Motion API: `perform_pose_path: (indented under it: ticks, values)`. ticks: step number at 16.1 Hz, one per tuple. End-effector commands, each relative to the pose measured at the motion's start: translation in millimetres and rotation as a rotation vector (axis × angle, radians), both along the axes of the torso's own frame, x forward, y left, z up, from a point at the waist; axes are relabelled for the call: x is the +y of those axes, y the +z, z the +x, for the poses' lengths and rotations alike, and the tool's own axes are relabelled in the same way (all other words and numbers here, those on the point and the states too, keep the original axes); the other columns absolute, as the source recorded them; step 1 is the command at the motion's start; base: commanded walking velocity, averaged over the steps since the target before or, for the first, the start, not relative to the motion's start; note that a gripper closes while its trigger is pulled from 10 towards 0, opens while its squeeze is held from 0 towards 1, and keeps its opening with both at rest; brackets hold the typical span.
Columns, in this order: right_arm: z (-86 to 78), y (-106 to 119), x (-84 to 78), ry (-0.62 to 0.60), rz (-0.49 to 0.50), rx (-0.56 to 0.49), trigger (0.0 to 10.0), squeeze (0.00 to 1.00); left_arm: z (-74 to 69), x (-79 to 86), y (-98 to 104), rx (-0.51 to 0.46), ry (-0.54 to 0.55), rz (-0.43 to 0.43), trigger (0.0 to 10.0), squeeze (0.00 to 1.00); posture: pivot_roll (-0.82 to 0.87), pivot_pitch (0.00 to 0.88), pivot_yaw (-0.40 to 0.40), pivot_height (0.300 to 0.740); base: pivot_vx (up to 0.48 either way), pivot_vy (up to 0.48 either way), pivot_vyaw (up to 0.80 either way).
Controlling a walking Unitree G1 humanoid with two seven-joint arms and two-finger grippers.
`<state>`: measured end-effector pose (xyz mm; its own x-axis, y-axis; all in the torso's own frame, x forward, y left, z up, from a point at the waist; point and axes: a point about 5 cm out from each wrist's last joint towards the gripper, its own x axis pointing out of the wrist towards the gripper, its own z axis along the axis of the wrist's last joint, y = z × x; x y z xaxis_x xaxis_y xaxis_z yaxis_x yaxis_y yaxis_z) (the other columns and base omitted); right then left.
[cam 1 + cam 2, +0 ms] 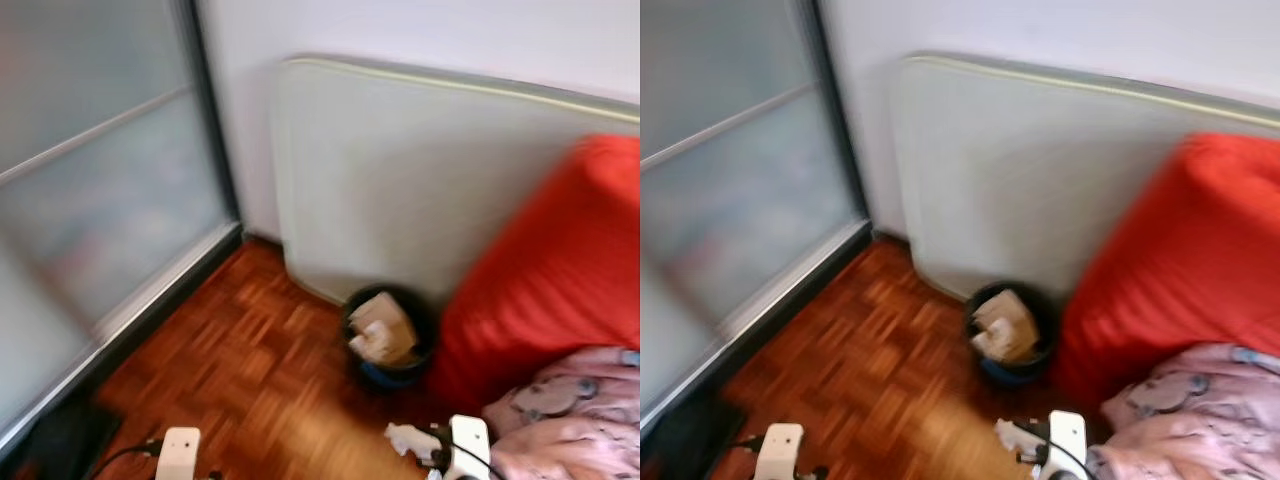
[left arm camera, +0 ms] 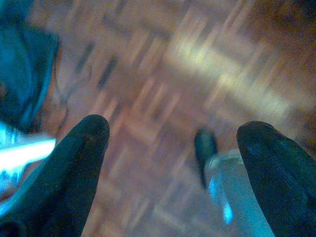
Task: Clean up the room
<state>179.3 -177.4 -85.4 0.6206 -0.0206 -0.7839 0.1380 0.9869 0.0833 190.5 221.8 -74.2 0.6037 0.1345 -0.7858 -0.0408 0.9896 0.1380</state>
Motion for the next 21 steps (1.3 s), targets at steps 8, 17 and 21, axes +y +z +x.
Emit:
perform_pose_path:
  ticks: [8,17,21]
  values:
    - [-4.1,-1.3,-7.5,0.013,-0.023,0.021,10.0,0.0,-0.3,-7.1,-1.7,0.006,-0.012,-0.021,10.0,0.0,-0.04,0.0,0.004,0.74,0.323,0.0,0.0]
    - [-5.5,-1.8,-8.7,0.037,-0.032,0.025,10.0,0.0,-1.5,-7.5,-2.4,0.009,-0.016,-0.024,10.0,0.0,-0.04,0.0,0.002,0.74,0.326,0.0,0.0]
    - [-5.2,-1.7,-7.2,0.064,-0.036,0.025,10.0,0.0,-1.7,-6.7,-2.3,0.01,-0.017,-0.023,10.0,0.0,-0.04,0.0,0.004,0.74,0.325,0.0,0.0]
